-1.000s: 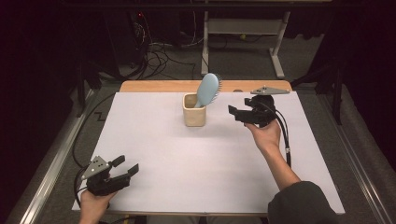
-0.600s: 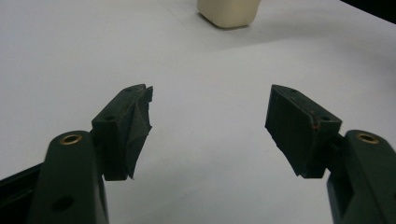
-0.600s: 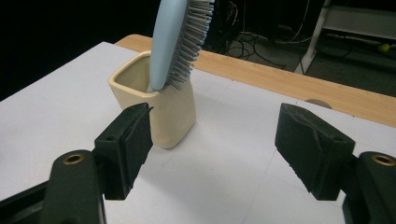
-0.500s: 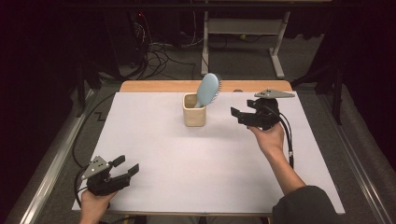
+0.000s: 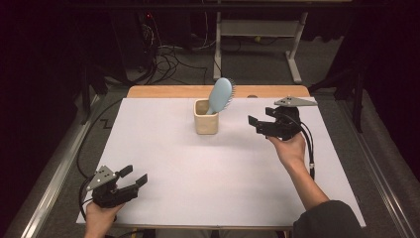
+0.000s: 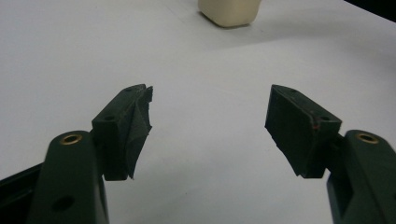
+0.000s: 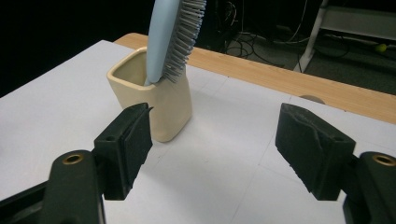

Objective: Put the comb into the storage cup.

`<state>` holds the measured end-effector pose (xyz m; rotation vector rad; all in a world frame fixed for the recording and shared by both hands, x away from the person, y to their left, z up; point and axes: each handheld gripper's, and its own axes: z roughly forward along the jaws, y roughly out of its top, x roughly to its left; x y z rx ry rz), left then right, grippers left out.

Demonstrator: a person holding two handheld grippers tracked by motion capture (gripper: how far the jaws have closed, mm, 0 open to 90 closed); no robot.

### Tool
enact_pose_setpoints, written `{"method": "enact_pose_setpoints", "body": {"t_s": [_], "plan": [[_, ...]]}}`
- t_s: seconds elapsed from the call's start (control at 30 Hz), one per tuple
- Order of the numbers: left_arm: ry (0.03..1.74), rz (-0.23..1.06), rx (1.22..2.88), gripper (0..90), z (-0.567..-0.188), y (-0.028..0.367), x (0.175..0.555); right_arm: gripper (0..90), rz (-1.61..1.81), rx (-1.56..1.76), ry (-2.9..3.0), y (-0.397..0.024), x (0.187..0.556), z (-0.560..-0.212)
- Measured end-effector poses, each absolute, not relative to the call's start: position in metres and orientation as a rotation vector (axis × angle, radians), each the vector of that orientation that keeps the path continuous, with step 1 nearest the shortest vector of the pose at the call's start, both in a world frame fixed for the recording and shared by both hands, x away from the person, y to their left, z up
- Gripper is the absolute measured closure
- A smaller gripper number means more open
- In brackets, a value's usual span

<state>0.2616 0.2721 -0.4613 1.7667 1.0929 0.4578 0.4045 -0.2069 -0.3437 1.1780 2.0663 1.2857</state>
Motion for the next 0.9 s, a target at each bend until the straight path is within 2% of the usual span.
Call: {"method": "enact_pose_setpoints", "body": {"t_s": [0.9], "plan": [[1.092, 0.450, 1.777, 31.8, -0.462, 0.271, 0.262, 27.6, 1.311, 1.162, 2.061, -0.214, 0.393, -0.342]]}}
